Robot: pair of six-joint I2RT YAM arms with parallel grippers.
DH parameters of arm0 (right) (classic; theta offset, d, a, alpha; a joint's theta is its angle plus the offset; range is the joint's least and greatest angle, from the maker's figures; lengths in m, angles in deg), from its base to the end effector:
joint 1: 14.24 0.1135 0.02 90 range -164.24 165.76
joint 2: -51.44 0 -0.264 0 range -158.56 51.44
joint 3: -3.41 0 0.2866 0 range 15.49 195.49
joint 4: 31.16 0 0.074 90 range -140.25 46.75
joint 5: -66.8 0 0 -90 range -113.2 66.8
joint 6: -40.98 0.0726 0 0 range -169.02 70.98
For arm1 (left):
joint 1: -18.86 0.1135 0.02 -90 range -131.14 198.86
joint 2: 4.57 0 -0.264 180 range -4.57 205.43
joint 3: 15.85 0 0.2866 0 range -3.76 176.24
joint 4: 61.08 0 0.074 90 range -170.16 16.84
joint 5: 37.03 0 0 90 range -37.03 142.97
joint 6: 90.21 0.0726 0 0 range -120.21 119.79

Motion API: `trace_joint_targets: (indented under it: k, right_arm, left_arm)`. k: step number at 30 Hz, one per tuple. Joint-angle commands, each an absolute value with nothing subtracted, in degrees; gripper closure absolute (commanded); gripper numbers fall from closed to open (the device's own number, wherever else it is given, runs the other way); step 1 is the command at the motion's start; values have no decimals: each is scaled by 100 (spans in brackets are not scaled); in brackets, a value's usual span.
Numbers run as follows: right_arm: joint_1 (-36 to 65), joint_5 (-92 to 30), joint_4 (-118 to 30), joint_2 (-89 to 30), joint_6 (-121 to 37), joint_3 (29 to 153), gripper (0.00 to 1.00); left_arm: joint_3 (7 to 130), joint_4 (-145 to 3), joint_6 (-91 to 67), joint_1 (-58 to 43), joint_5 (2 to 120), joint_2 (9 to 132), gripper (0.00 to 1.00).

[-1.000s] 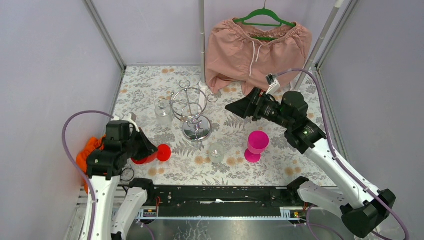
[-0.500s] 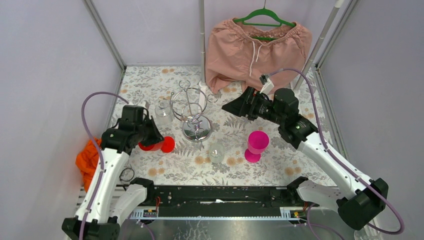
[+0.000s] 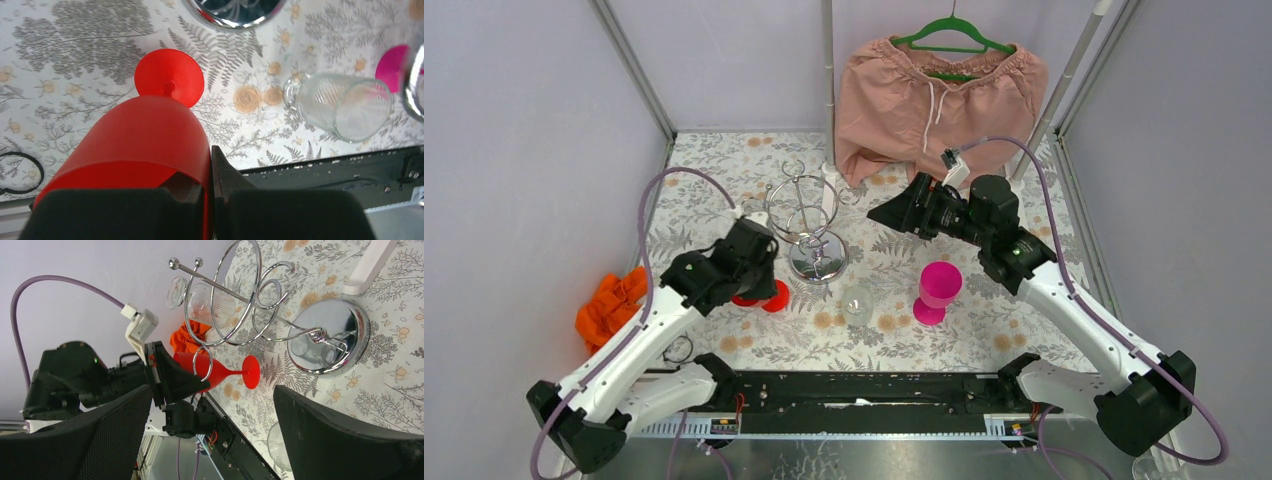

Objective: Take the wine glass off the wine glass rack

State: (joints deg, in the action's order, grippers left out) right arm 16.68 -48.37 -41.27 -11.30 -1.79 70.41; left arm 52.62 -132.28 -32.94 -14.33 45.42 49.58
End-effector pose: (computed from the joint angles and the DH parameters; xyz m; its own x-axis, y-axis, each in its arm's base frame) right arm 0.2620 0.1929 0.3552 -0.6672 0.3748 -0.6437 -0.4981 0.4181 0.7597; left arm 0.1917 -0.1140 0.2761 -0.8505 -0.0841 -0.5191 0.0270 0.9788 -0.2029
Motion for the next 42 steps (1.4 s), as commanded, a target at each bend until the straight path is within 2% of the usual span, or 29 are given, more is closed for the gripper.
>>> trace_joint_targets:
  k: [1, 7, 26, 42]
  right_arm:
    - [1607, -5007, -3846, -1151, -174, 7018, 0]
    - [1548, -5027, -3872, -1097, -173, 6968, 0]
    - [1426, -5110, -3800, -1044, -130, 6791, 0]
    - [1221, -5357, -3559, -976, -35, 6488, 0]
  left_arm:
    - [5326, -13101, -3901, -2337, 3868, 5173, 100]
    - [5350, -13097, -4309, -3312, 3529, 5535, 100]
    - [5348, -13087, -4458, -4219, 3722, 6062, 100]
    - [5773, -13715, -4271, -4346, 3492, 6595, 100]
